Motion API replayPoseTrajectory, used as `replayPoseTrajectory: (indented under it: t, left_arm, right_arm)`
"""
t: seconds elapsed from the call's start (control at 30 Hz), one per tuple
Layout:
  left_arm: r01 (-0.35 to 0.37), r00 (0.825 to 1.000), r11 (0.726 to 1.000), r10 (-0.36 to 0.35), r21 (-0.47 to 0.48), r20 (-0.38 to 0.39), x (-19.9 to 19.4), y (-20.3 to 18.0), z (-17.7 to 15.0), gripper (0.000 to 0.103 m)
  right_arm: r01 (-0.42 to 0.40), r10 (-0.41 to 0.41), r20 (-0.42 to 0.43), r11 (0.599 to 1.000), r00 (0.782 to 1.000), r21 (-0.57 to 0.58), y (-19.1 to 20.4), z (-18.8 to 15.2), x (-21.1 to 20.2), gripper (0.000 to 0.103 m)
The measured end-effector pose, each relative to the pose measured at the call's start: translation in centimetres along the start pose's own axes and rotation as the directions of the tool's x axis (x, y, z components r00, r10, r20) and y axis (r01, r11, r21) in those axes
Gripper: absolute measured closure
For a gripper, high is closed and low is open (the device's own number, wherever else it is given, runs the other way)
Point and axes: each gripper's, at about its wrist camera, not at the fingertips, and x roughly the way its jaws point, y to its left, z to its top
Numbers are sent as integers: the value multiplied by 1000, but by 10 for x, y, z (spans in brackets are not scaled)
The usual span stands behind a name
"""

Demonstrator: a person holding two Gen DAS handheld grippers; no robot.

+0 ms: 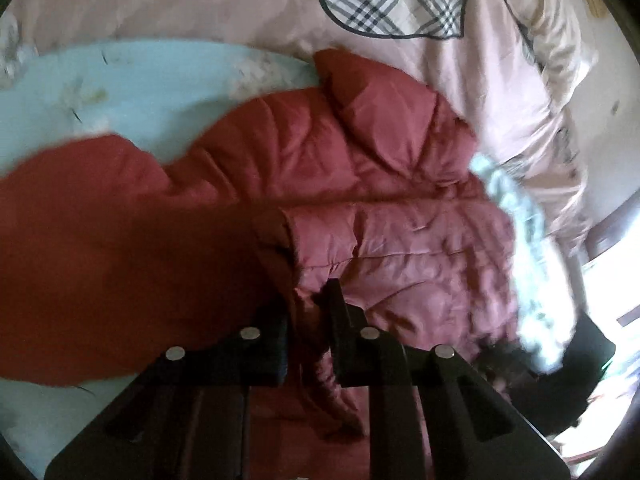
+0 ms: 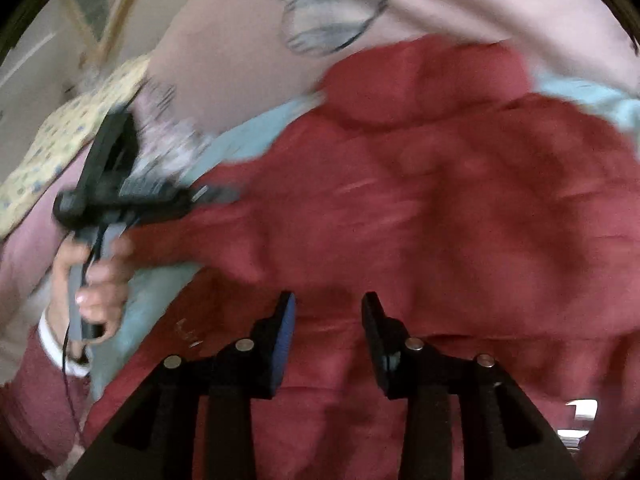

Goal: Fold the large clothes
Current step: 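Fold the held sleeve across the coat body with the right tool, release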

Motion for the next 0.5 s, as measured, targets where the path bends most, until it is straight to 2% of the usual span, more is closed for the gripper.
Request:
replayPoseTrajectory:
  t: [0.07,0.17,0.27,0.3,0.33,0.4,0.5]
  left_arm:
    - [-45,999,998,45,33,2,3,-2,-3,89]
    - [-93,996,994,92,59,18,9,-6,-6,88]
    - [-133,991,989,131,65,37,9,-8,-8,82]
    - [-157,987,986,155,61,43,7,-8,-9,78]
    - [-177,983,983,174,51,57,1,-8,-10,77]
    - [-206,972,978,201,30,124,-22,-11,-15,77]
    - [-146,968,989,139,19,210,-52,-21,-22,77]
  right_arm:
    - [97,-99,46,995,994,36,-23,11,-12,66]
    - [179,-185,70,980,980,83,-53,23,-16,66]
    - [261,-265,34,961,964,90,-76,29,-3,66]
    - [273,-276,17,958,961,89,-81,28,3,66]
    - [282,-283,-7,956,959,83,-85,26,11,67]
    - [300,-298,-31,951,954,74,-90,20,22,67]
    - [314,-313,-29,948,949,60,-90,20,30,66]
